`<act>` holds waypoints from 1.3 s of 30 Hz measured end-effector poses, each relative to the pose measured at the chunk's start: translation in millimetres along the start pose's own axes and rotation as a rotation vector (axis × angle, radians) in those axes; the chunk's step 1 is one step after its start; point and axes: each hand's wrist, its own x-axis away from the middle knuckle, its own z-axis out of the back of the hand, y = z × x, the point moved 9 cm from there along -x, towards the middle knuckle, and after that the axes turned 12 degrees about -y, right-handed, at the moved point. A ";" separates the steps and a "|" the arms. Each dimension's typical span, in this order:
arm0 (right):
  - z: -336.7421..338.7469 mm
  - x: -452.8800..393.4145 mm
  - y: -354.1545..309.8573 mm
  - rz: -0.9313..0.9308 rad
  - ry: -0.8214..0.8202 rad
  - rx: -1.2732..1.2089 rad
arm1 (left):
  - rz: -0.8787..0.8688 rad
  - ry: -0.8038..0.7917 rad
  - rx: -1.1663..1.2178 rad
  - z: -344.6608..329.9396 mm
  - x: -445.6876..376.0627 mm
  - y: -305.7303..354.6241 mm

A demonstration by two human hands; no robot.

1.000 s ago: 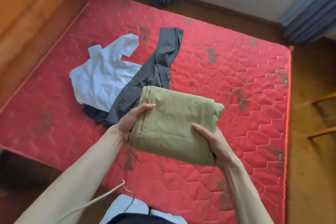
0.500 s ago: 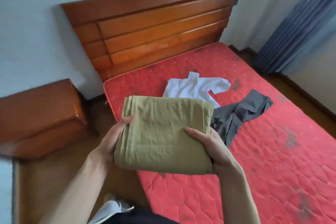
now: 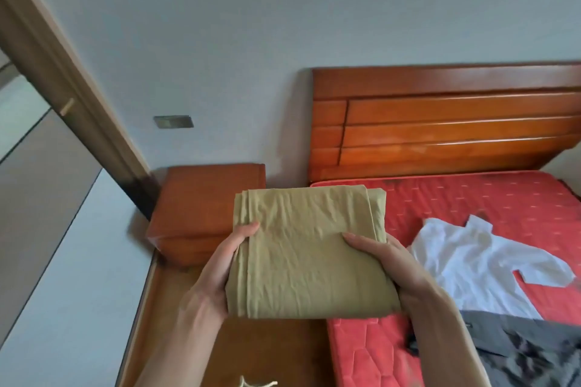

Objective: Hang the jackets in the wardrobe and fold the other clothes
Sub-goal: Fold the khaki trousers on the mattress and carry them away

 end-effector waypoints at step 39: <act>-179.2 -461.7 -169.4 -0.200 -0.519 0.193 | -0.408 0.600 0.029 219.3 -89.6 317.9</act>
